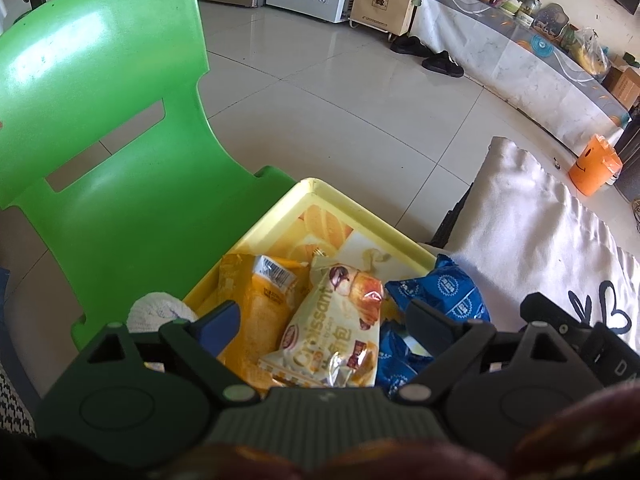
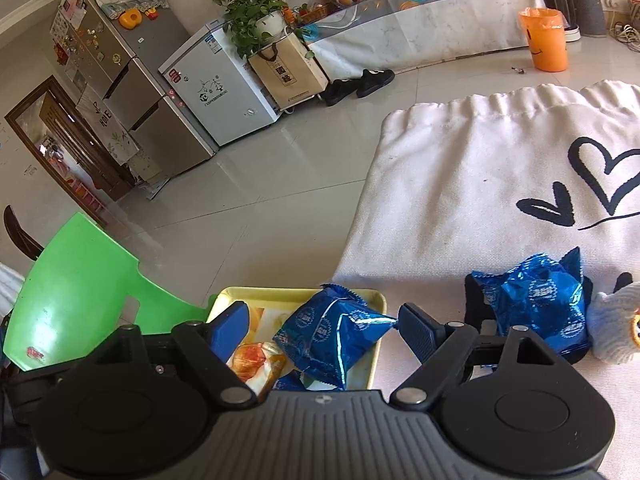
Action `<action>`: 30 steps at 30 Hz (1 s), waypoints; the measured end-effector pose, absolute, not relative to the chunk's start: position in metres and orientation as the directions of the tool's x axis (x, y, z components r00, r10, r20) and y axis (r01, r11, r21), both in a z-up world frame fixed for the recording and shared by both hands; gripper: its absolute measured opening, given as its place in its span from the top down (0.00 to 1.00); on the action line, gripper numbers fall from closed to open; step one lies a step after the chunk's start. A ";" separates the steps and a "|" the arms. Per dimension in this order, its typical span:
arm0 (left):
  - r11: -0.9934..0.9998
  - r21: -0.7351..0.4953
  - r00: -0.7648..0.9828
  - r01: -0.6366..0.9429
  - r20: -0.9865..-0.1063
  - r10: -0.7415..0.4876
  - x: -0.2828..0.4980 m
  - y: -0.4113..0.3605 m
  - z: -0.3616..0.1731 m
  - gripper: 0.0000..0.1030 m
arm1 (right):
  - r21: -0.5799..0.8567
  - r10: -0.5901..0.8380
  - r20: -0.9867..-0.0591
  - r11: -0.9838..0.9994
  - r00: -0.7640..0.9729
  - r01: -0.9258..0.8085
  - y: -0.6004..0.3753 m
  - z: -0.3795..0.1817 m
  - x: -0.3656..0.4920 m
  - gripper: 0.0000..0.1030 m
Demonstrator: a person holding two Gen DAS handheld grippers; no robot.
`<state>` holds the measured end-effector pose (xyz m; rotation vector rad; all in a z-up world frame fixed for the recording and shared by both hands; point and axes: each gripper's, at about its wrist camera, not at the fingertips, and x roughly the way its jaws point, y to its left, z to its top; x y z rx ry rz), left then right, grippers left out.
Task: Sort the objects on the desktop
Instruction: 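Carry the croissant bag and blue bag onto the yellow tray and open both grippers, then withdraw both tools from the tray back over the mat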
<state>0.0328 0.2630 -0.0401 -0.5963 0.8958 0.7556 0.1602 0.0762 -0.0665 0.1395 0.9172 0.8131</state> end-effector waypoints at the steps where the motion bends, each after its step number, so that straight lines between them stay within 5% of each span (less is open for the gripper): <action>1: 0.606 -0.146 0.409 -0.782 -0.853 0.323 0.034 0.261 -0.040 0.10 | 0.422 0.664 -0.659 0.714 0.352 -0.559 0.074 -0.067 0.162 0.20; 11: 0.652 -0.135 0.431 -0.746 -0.845 0.317 0.043 0.242 -0.036 0.07 | 0.362 0.588 -0.701 0.781 0.403 -0.509 0.054 -0.068 0.177 0.20; 21: 0.720 -0.109 0.436 -0.685 -0.853 0.286 0.054 0.214 -0.039 0.06 | 0.096 0.375 -0.735 0.882 0.565 -0.461 0.038 -0.077 0.202 0.19; 30: 0.767 -0.087 0.436 -0.636 -0.861 0.264 0.066 0.193 -0.042 0.06 | 0.145 0.336 -0.763 0.922 0.553 -0.359 0.016 -0.097 0.230 0.18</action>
